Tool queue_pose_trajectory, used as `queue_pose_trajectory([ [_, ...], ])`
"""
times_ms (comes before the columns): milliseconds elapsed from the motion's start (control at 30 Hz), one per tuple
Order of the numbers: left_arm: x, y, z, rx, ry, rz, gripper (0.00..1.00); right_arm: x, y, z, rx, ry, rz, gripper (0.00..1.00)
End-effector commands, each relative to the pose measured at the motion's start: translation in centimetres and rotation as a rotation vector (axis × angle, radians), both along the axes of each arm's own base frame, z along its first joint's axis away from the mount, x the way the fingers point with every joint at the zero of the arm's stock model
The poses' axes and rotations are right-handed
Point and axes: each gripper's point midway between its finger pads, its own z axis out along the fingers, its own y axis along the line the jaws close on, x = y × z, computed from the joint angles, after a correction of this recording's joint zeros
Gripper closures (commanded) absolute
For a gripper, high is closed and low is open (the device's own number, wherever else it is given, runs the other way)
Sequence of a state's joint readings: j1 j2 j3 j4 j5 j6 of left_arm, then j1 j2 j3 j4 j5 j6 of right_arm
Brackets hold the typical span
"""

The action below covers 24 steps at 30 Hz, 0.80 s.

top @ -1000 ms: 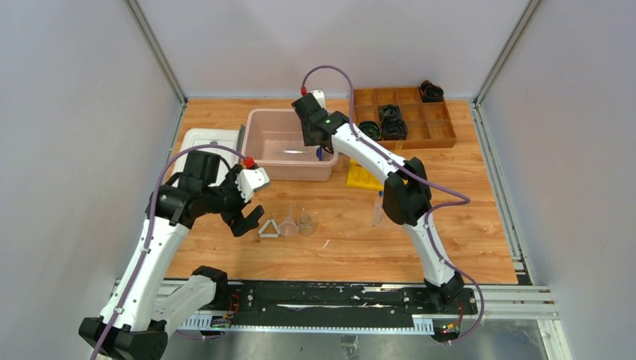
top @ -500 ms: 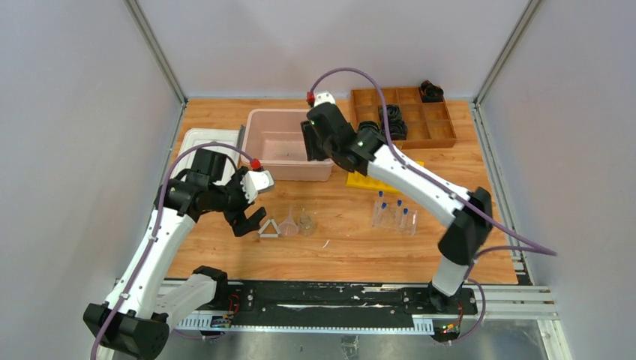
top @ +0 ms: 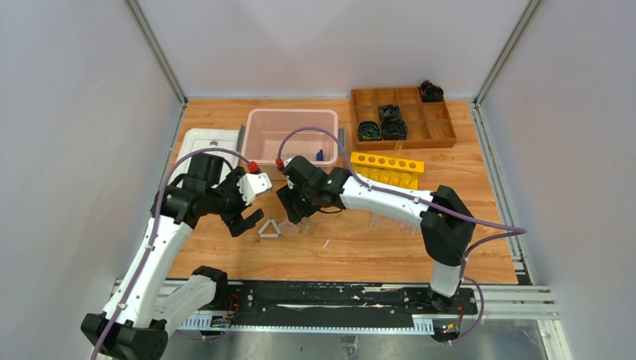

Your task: Organize the chemistry lab equipment

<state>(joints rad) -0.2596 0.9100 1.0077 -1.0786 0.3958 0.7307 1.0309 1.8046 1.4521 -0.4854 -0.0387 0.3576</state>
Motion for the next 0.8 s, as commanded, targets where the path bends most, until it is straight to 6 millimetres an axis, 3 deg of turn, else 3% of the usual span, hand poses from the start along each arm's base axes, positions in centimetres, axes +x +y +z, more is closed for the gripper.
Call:
queue_pose_trajectory([
  [0,0.1,0.3,1.3,0.007,-0.089,-0.015,0.0,-0.3,0.3,-0.7,-0.015,0.025,0.001,0.42],
  [133,0.2,0.5,1.4,0.017,-0.1,-0.007,0.0,-0.2,-0.4,-1.8,-0.062,0.022,-0.016,0.47],
  [400,0.1,0.3,1.3,0.012,-0.097,-0.028,0.0,-0.8,-1.8,-3.2,-0.121,0.042,-0.02,0.43],
  [700,0.2,0.7,1.4,0.033,-0.118,-0.025,0.0,-0.4,-2.1,-3.1,-0.148,0.026,-0.036,0.61],
  [767,0.2,0.7,1.3,0.035,-0.117,-0.029,0.0,-0.3,-2.5,-2.9,-0.164,0.019,-0.036,0.6],
])
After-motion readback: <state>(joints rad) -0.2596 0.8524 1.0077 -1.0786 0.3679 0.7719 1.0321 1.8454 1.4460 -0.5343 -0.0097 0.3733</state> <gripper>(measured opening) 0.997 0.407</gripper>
